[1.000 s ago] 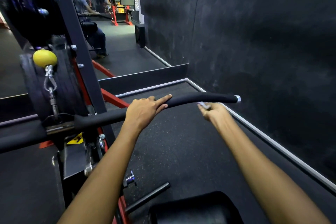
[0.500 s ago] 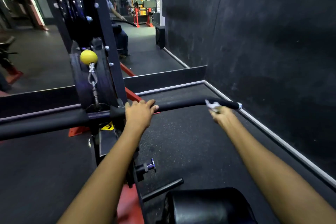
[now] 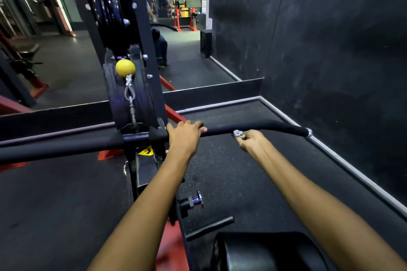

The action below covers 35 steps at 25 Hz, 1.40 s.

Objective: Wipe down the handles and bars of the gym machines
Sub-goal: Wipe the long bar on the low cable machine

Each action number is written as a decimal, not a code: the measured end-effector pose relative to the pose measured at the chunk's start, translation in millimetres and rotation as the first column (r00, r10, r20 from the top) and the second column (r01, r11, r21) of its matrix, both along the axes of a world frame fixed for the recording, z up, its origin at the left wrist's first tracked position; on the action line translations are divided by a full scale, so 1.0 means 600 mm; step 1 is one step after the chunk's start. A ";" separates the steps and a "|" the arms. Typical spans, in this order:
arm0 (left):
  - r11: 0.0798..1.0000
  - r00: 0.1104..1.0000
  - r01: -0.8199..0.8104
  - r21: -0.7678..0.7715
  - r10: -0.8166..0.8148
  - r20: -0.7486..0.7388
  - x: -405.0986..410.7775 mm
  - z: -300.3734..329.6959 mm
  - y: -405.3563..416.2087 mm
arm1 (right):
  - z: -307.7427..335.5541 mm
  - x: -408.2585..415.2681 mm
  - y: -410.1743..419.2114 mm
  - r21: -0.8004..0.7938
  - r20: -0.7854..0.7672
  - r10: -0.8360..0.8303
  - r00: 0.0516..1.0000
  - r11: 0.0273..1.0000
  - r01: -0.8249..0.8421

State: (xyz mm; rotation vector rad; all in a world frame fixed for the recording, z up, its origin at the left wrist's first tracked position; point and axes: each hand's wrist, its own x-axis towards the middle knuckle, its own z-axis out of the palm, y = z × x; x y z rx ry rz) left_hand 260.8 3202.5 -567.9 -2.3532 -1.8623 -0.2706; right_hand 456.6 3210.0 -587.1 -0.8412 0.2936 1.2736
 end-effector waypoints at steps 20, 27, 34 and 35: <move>0.800 0.912 -0.383 0.462 0.247 0.328 -0.121 -0.024 -0.001 | 0.042 -0.060 -0.038 0.015 0.159 0.187 0.969 0.981 -0.192; 0.798 0.902 -0.396 0.454 0.246 0.354 -0.123 -0.033 0.002 | 0.033 -0.189 -0.045 -0.054 0.360 0.391 0.847 0.915 -0.399; 0.811 0.899 -0.393 0.433 0.238 0.368 -0.120 -0.031 0.003 | 0.026 -0.183 -0.053 0.008 0.254 0.325 0.911 0.941 -0.338; 0.806 0.899 -0.384 0.451 0.215 0.381 -0.120 -0.030 0.000 | 0.016 -0.222 -0.056 -0.036 0.251 0.455 0.854 0.886 -0.462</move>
